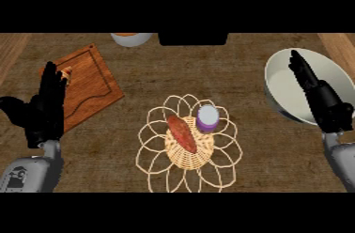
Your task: Pick the sweet potato from the placemat and place it in the bowl
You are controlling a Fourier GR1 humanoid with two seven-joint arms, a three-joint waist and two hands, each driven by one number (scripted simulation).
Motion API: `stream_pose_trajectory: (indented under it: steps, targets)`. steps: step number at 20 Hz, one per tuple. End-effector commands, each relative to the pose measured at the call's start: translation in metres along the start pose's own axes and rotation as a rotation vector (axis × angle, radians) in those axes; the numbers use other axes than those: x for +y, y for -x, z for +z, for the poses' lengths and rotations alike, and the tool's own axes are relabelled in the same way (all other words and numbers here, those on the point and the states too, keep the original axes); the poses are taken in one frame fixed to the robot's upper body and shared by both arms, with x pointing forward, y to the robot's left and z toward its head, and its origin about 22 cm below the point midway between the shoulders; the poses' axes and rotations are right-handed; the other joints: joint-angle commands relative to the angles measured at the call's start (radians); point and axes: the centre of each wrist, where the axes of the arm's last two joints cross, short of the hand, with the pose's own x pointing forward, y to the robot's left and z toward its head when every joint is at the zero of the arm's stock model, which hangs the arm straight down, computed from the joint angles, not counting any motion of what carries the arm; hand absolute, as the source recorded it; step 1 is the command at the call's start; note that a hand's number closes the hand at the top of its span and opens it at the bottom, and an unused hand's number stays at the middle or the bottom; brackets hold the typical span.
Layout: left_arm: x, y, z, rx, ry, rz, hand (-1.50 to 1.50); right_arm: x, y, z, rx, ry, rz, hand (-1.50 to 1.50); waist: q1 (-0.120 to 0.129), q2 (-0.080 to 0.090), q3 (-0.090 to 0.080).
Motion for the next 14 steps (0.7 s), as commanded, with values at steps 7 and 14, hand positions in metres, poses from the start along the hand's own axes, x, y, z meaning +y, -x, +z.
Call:
stream_pose_trajectory:
  steps: [7, 14]
  targets:
    - [-0.037, -0.032, -0.003, -0.203, 0.277, -0.155, 0.0, 0.077, -0.055, -0.053, -0.349, -0.559, -0.064, 1.5, 0.134, 0.035, -0.006]
    - [-0.035, -0.035, -0.004, -0.216, 0.302, -0.194, 0.0, 0.102, -0.011, -0.063, -0.406, -0.883, -0.66, -1.5, 0.129, 0.039, -0.003]
